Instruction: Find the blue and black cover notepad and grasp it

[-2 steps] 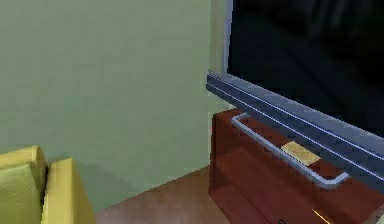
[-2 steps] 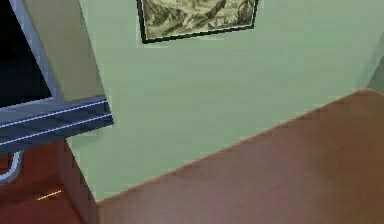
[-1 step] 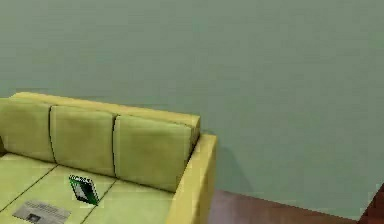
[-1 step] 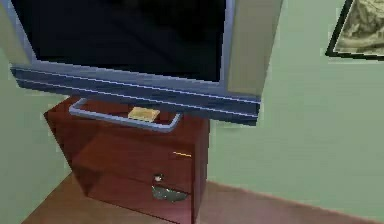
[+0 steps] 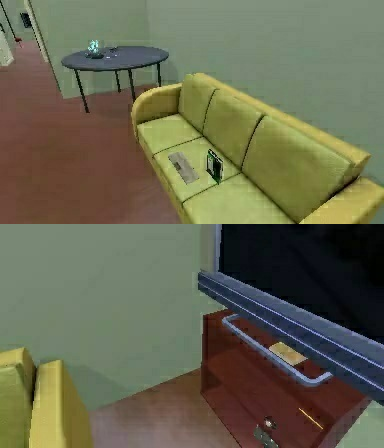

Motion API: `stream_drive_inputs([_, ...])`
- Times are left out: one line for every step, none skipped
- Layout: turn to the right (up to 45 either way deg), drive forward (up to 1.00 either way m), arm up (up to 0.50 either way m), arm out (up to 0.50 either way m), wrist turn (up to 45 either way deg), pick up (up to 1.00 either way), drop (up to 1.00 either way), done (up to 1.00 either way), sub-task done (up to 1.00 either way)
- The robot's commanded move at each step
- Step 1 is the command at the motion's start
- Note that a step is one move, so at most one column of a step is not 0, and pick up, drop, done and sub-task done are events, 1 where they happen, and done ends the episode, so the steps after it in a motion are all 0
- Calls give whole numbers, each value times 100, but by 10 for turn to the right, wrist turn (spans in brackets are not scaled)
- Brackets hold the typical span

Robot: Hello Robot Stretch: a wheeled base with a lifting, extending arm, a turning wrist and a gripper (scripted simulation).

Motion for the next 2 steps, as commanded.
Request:
stream_drive_inputs([-450, 0, 0, 0, 0, 0, 0, 0, 0])
stream_drive_inputs([-330, 0, 0, 0, 0, 0, 0, 0, 0])
